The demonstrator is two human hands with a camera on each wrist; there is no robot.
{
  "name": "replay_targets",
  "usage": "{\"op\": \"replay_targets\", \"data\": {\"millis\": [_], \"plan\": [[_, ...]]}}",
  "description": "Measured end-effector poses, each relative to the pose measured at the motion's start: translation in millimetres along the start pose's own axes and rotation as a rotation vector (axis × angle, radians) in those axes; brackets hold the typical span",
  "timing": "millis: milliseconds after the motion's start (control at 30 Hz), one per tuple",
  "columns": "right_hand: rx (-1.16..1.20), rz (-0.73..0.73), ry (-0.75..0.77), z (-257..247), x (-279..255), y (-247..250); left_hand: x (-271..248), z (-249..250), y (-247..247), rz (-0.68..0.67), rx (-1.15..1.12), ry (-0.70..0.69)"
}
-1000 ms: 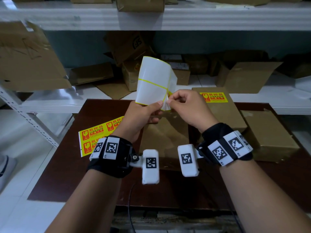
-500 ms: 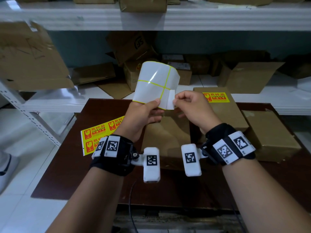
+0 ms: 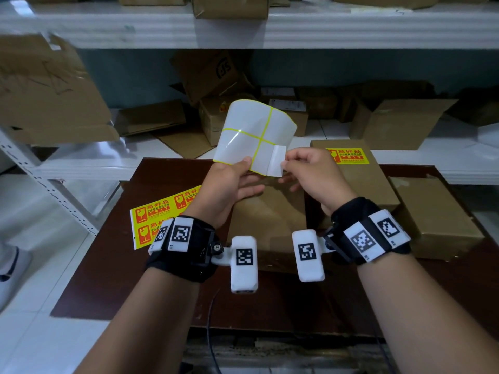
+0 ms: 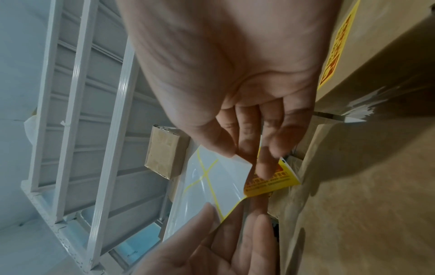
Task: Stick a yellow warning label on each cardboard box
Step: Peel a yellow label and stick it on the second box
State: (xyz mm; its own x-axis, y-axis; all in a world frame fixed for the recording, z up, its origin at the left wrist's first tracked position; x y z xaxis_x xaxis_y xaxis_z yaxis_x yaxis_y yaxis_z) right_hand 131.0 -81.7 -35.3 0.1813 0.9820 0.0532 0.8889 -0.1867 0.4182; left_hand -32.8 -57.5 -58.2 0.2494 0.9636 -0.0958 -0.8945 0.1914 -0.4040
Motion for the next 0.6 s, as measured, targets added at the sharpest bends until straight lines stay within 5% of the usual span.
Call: {"op": "replay_targets", "data": {"millis": [600], "plan": [[0.07, 0.01, 0.004, -5.8, -5.3, -0.2, -3.2, 0.6, -2.1, -0.065, 0.038, 0.029]]}}
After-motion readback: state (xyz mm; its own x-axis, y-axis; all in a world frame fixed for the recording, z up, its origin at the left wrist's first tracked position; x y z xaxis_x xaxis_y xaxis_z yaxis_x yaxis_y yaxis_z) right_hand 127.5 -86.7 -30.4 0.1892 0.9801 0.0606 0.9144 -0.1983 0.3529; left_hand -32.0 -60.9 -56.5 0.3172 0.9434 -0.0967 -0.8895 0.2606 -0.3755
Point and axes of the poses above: each hand's wrist, its own x-axis towards the middle knuckle, its own y-axis out of the back of the hand, z = x × y, the point moved 1 cm from there along x, towards the middle knuckle, and after that the axes turned 7 degrees about -x, right-handed, at the moved point
